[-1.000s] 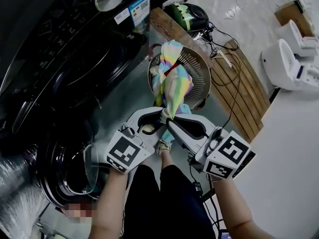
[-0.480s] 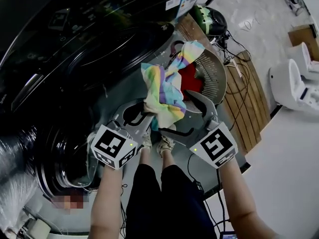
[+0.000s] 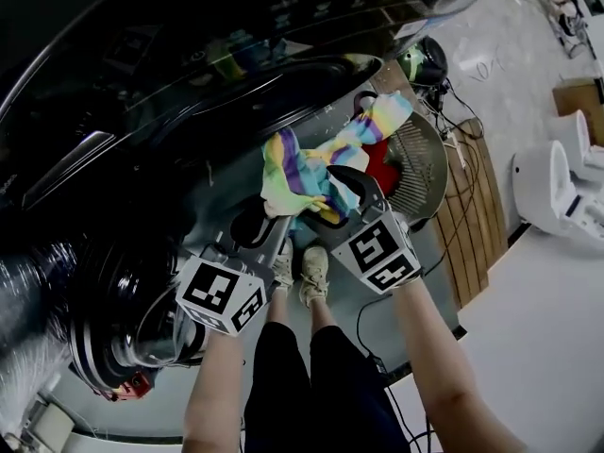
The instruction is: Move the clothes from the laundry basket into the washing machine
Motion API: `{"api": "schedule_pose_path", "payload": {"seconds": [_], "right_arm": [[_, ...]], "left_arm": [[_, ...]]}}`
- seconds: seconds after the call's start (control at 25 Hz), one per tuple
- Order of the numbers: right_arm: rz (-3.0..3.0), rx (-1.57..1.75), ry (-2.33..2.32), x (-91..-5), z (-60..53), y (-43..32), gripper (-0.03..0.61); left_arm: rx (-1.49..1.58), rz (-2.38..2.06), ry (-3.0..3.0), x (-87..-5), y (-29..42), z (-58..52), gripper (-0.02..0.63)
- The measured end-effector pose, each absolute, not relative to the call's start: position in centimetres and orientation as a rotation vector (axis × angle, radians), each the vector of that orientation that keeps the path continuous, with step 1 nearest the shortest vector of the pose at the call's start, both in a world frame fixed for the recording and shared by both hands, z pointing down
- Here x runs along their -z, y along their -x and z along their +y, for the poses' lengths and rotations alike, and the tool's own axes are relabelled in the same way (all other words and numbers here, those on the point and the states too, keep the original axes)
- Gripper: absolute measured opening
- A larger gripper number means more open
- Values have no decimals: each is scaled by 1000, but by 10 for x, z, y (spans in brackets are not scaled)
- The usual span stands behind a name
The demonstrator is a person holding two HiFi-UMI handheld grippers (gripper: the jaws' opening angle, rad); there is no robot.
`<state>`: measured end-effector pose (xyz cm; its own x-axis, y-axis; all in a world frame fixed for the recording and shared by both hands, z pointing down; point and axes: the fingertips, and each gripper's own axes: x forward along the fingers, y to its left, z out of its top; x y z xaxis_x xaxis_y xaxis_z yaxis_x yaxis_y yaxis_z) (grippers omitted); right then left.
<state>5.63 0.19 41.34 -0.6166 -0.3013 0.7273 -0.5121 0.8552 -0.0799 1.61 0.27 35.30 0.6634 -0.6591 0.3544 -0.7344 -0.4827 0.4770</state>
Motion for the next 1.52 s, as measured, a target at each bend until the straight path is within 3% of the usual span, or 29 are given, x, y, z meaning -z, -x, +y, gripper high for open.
{"api": "schedule_pose_path", "payload": {"seconds": [0.08,0.2,0.28,0.48,0.84,1.36,1.44,1.52], "right_arm": [[-2284,-390,-607,-422,0,-47,302],[-2286,-429,-614,-437,-5,-35,97],[-2283,-527,-615,-449,-8,-28,84],[-2293,-777,-648,-483,-21,-6,78],[-2414,-887,-837,-495,-93,51,75],[-2576,-705,-925,-464,-191,106,74],[-2514,-691,-903,-480,-189,106,129],[-2504,-714,-900,-485,-187,101,236]], "left_arm": [[-161,-1118,-2272,-356,-9,3,71],[-127,-1199,-2210,-369,2,-3,72],[-105,-1267,-2133,-381,13,-6,91],[-103,-1409,-1988,-413,38,0,235],[-24,-1452,-1895,-443,55,17,241],[107,-1456,-1845,-444,49,5,239],[107,-1452,-1833,-448,49,7,239],[97,-1453,-1823,-452,50,10,239]]}}
